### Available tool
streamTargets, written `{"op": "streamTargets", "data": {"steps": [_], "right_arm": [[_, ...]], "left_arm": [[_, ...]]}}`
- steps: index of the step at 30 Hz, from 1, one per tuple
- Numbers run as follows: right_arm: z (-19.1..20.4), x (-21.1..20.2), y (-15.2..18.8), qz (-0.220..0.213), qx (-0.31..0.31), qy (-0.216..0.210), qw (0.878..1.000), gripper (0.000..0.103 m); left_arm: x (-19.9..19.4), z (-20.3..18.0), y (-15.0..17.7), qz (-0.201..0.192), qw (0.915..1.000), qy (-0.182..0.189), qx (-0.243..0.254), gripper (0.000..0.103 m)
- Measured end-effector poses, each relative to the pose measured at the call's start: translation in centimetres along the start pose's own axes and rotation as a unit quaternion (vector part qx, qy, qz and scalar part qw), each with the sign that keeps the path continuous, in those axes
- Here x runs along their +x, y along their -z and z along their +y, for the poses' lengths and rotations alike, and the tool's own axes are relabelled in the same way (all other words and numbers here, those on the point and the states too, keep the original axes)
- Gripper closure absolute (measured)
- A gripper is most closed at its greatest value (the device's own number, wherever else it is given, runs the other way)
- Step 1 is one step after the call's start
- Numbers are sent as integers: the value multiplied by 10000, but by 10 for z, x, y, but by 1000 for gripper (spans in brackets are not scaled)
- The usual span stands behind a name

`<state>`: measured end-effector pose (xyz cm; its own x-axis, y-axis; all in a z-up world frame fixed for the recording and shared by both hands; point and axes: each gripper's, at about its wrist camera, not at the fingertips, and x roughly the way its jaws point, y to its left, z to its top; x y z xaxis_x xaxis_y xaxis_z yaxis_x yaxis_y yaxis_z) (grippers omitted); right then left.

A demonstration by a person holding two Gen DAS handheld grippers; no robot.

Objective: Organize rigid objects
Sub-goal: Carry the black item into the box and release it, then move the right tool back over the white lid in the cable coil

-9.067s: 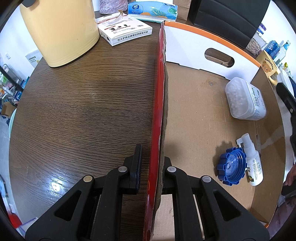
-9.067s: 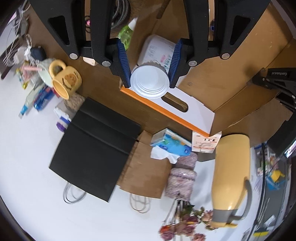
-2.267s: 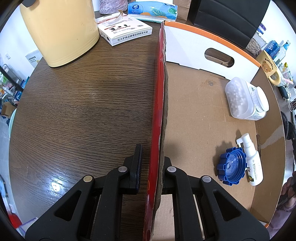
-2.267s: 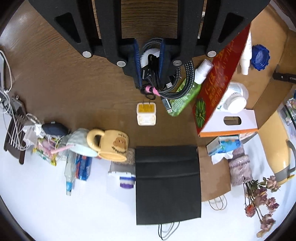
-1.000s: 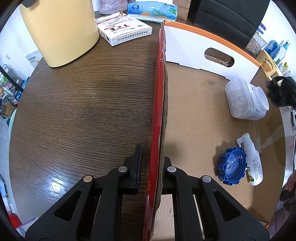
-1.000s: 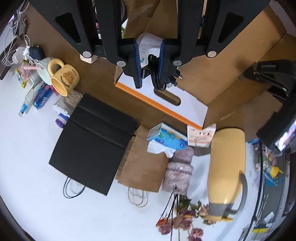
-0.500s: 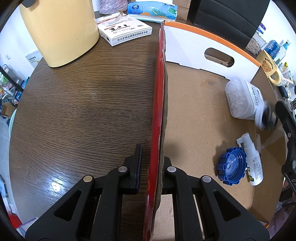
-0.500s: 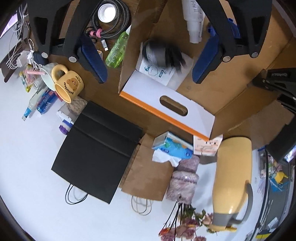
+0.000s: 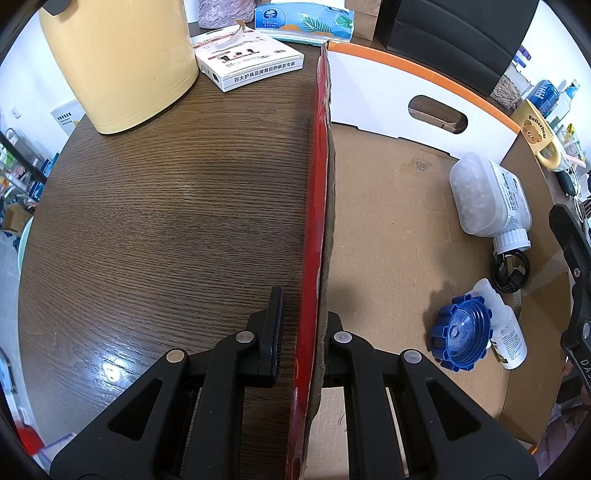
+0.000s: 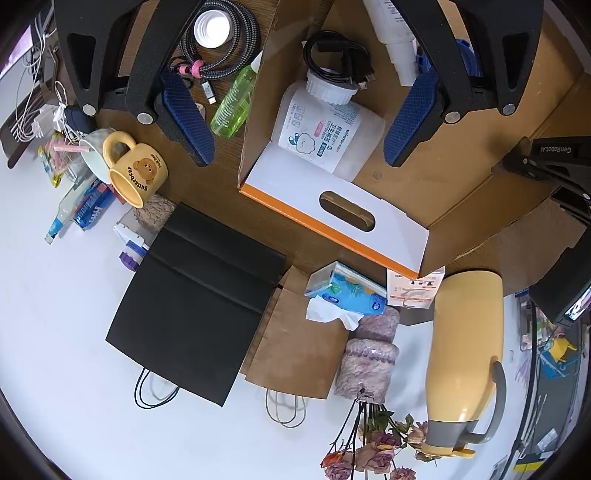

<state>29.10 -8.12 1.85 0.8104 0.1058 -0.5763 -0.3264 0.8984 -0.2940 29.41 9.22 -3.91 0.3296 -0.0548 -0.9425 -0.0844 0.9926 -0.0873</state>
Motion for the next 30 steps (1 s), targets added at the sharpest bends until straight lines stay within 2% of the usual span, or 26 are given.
{"op": "streamTargets", "data": {"steps": [8,15,24,30], "right_arm": [[-8,-9,0,-152,180,-69,9997,7],[-43,-22,11,-236,721,9,9971,7],[-97,-21,48,82,1510,200,9883,7],[-119,-7,80,550,1812,176,9817,7]], "left_arm": [[0,0,0,0,10000,-1,0,96],[0,1,0,0,10000,1,-1,96],[0,0,0,0,10000,0,1,96],[0,0,0,0,10000,0,2,96]]}}
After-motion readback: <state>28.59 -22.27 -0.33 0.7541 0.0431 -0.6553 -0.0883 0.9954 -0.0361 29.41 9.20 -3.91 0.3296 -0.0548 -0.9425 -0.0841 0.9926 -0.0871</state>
